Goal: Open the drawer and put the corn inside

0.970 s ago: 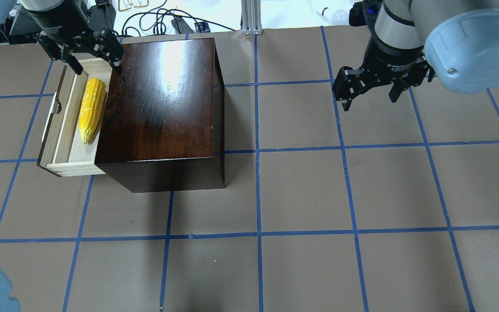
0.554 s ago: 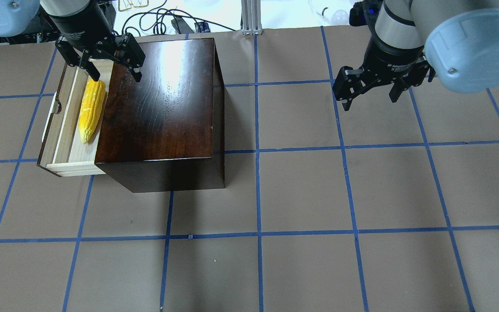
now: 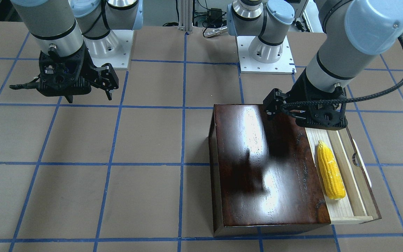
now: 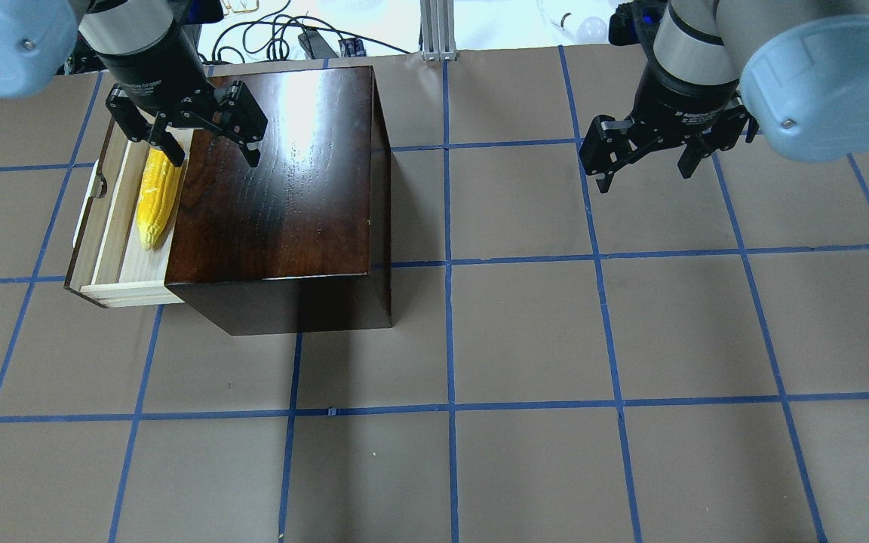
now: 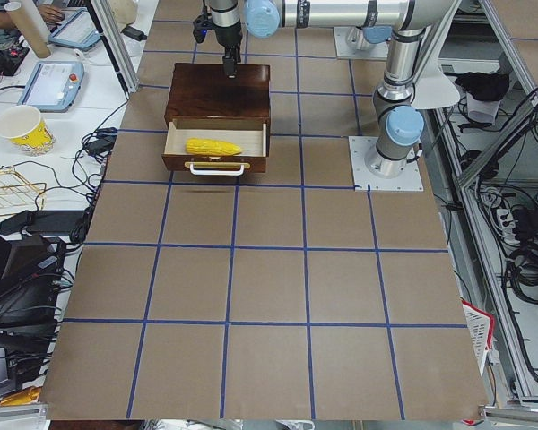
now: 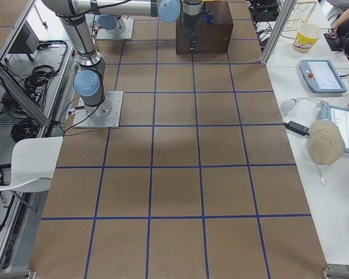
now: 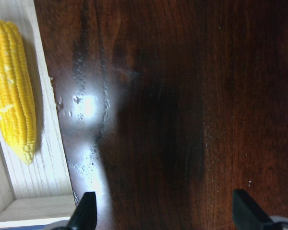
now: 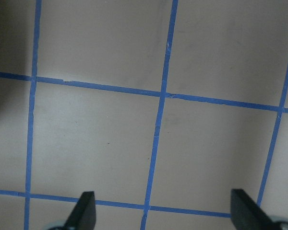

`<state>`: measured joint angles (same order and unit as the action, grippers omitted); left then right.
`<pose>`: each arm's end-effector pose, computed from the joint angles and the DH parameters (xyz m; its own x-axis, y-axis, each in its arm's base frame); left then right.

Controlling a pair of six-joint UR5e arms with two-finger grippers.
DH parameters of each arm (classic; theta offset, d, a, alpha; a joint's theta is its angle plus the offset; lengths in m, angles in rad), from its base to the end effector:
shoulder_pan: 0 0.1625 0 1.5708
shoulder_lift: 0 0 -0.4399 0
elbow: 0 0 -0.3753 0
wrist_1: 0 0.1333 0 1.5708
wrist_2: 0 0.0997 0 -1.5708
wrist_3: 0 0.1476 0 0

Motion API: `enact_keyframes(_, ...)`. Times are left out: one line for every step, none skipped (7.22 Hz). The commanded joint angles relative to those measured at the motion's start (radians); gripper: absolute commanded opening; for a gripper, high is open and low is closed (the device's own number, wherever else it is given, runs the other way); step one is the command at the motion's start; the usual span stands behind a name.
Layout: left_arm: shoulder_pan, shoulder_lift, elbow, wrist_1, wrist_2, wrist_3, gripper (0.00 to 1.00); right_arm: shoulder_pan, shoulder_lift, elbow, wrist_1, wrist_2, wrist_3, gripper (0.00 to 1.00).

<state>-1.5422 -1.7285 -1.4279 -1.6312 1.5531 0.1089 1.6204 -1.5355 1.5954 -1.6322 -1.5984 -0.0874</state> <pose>-0.1206 -0.5363 0.4367 -0.9966 0.0786 0.0257 0.0803 0.9941 0.0728 0.1534 -0.4831 0.4323 -0.9903 -0.1365 0.0276 -0.1365 0.9906 0.0009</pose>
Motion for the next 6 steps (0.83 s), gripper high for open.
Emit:
enact_keyframes(-0.004,0.029,-0.022,0.001,0.001,-0.003,1.0,-0.002,0.0,0.0,0.0,0.0,0.0,1.0)
enact_keyframes(-0.004,0.036,-0.034,0.001,0.001,-0.003,1.0,0.001,0.0,0.0,0.0,0.0,0.0,1.0)
enact_keyframes(-0.004,0.041,-0.052,0.002,0.002,-0.003,1.0,0.001,0.0,0.0,0.0,0.0,0.0,1.0)
enact_keyframes(-0.004,0.046,-0.062,0.011,-0.002,-0.003,1.0,0.001,0.0,0.0,0.0,0.0,0.0,1.0)
enact_keyframes(-0.004,0.052,-0.063,0.011,-0.002,-0.003,1.0,0.001,0.0,0.0,0.0,0.0,0.0,1.0)
enact_keyframes(-0.004,0.058,-0.063,0.011,-0.004,-0.003,1.0,0.001,0.0,0.0,0.0,0.0,0.0,1.0)
